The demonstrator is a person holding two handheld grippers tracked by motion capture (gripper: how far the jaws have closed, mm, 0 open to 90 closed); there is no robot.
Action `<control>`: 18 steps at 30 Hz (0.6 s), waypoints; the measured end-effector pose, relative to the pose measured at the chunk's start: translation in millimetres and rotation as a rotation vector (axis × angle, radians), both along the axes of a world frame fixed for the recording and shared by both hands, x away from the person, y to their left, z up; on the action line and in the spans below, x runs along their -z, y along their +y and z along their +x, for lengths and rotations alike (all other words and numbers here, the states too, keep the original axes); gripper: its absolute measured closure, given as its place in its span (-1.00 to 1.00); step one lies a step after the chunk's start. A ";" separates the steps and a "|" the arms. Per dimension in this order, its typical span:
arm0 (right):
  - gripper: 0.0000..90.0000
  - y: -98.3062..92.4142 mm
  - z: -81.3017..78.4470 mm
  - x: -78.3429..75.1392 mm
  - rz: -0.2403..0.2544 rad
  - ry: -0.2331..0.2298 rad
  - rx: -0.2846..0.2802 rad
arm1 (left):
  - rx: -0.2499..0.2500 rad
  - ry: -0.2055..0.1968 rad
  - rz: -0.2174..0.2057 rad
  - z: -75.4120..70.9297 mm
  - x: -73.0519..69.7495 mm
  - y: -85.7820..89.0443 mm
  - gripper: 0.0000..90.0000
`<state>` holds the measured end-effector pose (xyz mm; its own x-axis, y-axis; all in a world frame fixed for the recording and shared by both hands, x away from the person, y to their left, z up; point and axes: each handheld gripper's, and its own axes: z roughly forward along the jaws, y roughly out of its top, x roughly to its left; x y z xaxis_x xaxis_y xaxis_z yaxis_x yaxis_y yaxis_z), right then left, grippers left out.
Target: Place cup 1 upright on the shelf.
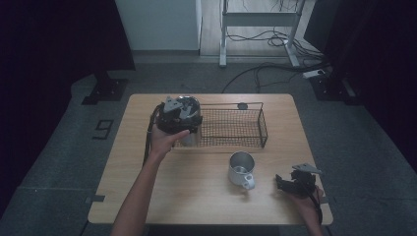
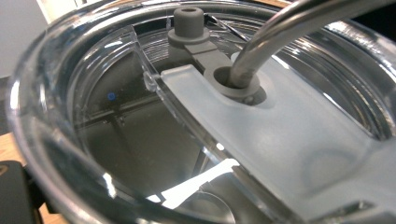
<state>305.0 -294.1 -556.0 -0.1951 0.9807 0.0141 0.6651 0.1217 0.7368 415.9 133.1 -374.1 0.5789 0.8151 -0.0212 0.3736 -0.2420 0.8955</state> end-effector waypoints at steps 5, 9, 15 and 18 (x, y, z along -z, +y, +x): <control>-0.76 0.0 0.0 0.0 0.000 0.000 0.000 | -0.005 0.006 -0.006 5.7 -0.9 0.1 -0.92; -0.76 -0.1 0.0 0.0 0.000 0.000 0.000 | -0.005 0.009 0.003 10.4 -2.3 -2.5 -0.92; -0.75 -0.1 -0.1 0.0 0.001 -0.001 0.001 | -0.008 0.012 -0.006 16.8 -3.8 -5.2 -0.92; -0.75 -0.1 0.0 0.0 0.000 -0.001 0.001 | -0.007 0.011 -0.004 19.6 -5.2 -6.4 -0.92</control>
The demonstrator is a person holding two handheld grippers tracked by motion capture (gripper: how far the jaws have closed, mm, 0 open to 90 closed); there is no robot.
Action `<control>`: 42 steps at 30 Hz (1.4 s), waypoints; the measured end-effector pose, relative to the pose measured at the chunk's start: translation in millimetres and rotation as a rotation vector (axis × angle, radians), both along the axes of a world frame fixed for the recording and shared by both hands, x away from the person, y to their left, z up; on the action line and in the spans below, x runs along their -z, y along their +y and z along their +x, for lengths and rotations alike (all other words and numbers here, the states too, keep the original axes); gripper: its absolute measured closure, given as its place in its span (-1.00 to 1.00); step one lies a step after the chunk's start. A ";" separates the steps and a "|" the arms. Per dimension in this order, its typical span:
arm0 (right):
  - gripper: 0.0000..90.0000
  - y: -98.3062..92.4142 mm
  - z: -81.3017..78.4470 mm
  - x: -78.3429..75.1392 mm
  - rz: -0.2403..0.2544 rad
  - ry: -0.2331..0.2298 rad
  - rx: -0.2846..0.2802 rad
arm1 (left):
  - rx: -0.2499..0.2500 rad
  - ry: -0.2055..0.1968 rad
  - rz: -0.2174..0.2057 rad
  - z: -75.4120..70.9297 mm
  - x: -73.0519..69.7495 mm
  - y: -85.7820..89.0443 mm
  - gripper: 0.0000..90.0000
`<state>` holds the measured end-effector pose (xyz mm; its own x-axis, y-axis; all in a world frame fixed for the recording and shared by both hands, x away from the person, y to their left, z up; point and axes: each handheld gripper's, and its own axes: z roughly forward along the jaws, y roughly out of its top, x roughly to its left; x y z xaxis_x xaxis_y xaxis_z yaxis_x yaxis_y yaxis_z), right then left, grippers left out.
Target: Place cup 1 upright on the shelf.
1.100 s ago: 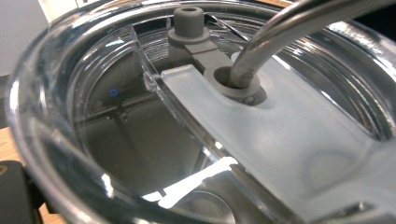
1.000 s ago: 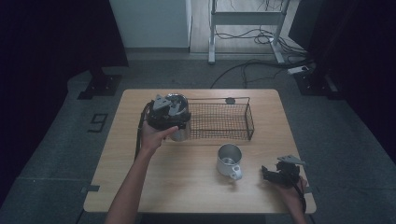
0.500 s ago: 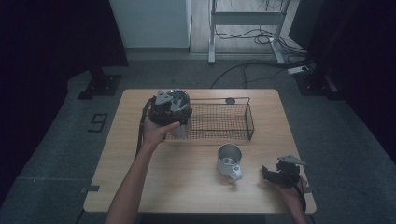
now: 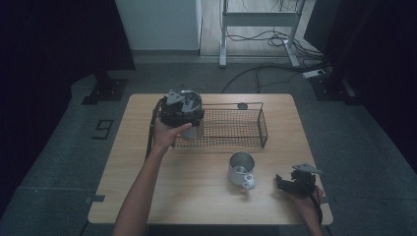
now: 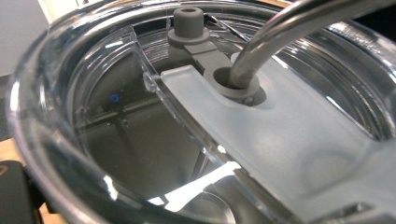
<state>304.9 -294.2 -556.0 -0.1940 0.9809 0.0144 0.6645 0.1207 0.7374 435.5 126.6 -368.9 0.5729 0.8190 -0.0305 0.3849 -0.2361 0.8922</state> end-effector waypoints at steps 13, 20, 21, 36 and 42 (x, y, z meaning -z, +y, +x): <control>-0.75 0.0 -0.1 -0.1 0.000 0.001 0.000 | -0.016 0.004 0.001 13.0 -4.0 -1.9 -0.92; -0.75 0.0 -0.2 -0.1 0.000 0.001 0.001 | -0.007 0.004 -0.002 19.1 -5.0 -4.3 -0.92; -0.75 0.0 -0.2 -0.1 0.001 0.001 0.001 | -0.007 0.004 0.002 20.3 -4.9 -4.6 -0.92; -0.75 0.0 -0.2 -0.1 0.001 0.001 0.001 | -0.027 0.023 0.014 39.8 6.5 -10.7 -0.92; -0.74 0.0 -0.2 -0.1 0.001 0.000 0.002 | -0.031 0.019 0.019 46.3 8.8 -15.3 -0.92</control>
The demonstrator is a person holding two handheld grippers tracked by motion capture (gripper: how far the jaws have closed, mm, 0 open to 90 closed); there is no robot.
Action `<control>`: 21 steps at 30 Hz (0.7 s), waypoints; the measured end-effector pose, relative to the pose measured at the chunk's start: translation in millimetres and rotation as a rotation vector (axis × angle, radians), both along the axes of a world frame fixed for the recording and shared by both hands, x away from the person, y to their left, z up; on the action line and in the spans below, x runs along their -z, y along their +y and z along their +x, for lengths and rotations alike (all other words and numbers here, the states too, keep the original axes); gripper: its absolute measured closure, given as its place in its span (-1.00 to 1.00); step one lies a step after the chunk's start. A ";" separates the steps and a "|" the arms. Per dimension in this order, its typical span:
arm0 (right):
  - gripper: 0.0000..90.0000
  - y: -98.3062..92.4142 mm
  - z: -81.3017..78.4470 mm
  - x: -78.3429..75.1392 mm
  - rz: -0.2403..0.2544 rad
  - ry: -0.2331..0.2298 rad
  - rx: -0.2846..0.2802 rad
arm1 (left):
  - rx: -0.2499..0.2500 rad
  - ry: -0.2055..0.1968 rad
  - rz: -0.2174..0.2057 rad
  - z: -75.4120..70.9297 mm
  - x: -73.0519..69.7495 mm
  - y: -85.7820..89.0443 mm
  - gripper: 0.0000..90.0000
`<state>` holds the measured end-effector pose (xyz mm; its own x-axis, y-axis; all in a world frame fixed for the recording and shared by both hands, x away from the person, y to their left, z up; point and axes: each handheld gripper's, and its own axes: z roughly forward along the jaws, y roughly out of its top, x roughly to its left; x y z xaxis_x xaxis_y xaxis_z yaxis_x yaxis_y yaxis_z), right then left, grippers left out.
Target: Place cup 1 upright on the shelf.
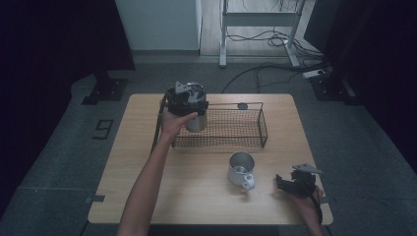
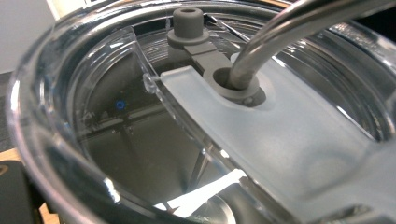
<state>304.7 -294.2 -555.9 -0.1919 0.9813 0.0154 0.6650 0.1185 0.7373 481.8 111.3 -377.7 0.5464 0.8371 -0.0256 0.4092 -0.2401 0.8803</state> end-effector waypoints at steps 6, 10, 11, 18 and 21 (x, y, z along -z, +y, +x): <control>-0.73 -0.1 -0.1 -0.1 -0.001 0.000 0.002 | -0.002 0.006 0.007 5.7 4.6 -2.9 -0.92; -0.73 -0.1 -0.2 -0.2 -0.001 0.000 0.003 | -0.008 0.017 0.020 9.5 10.0 -3.6 -0.92; -0.73 -0.1 -0.2 -0.1 -0.001 -0.001 0.003 | -0.012 0.019 0.021 10.0 11.4 -3.8 -0.92; -0.73 -0.2 -0.2 -0.1 -0.001 -0.001 0.004 | -0.025 0.037 0.027 14.3 21.3 -4.0 -0.91; -0.72 -0.2 -0.2 -0.1 -0.001 -0.001 0.004 | -0.035 0.047 0.030 17.1 27.6 -3.6 -0.92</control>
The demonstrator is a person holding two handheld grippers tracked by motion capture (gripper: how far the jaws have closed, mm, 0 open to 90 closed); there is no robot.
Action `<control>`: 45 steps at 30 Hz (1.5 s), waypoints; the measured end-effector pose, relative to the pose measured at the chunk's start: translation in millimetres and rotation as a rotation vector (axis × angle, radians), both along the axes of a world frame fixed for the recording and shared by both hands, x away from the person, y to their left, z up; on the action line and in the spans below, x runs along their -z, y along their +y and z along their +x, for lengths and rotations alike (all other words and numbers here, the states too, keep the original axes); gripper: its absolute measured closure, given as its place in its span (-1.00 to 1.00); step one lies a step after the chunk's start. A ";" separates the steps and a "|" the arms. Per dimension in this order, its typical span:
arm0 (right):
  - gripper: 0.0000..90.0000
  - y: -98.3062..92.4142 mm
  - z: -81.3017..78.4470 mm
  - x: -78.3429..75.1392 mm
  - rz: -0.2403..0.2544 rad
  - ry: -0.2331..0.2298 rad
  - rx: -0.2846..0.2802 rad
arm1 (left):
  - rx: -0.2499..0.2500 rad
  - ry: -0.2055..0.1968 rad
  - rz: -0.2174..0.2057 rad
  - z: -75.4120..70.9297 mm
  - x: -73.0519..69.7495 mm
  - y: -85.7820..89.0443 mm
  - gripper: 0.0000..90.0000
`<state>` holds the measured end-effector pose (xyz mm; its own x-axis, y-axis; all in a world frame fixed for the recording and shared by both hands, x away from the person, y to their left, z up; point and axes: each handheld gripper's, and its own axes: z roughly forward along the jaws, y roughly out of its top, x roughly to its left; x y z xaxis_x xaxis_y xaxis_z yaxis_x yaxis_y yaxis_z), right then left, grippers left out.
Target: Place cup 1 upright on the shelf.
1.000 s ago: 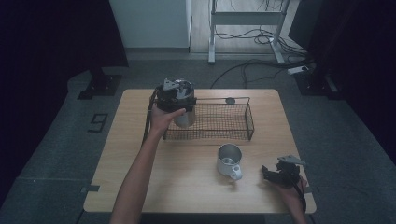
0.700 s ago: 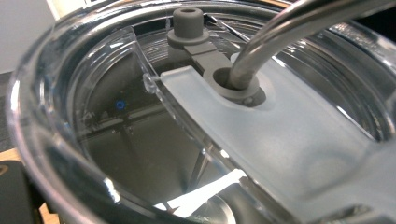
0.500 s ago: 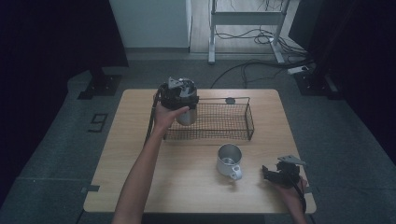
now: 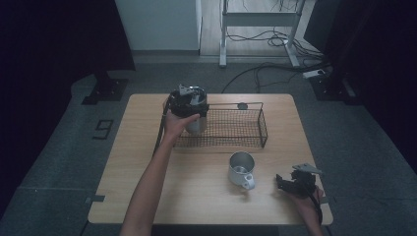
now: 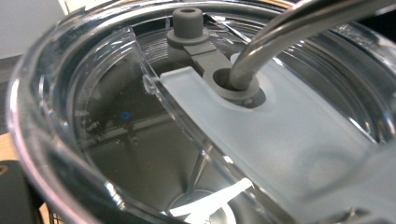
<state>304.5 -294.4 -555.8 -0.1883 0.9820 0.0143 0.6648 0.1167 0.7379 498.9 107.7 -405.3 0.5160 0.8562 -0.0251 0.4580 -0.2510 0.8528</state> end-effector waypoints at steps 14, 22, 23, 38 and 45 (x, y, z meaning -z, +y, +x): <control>-0.72 0.0 0.0 0.0 0.000 0.000 0.000 | -0.004 0.030 0.011 5.4 20.9 -1.5 -0.92; -0.73 0.0 0.0 0.0 0.000 0.000 0.000 | -0.015 0.048 0.020 7.1 32.4 -0.5 -0.92; -0.72 0.0 0.0 0.0 0.000 0.000 0.000 | -0.016 0.049 0.017 7.3 33.5 -0.4 -0.92; -0.72 0.0 0.0 0.0 0.000 0.000 0.000 | -0.032 0.066 0.034 9.0 46.1 -0.8 -0.92; -0.72 -0.1 0.0 0.0 0.000 0.000 0.000 | -0.036 0.071 0.045 8.7 48.5 -1.1 -0.92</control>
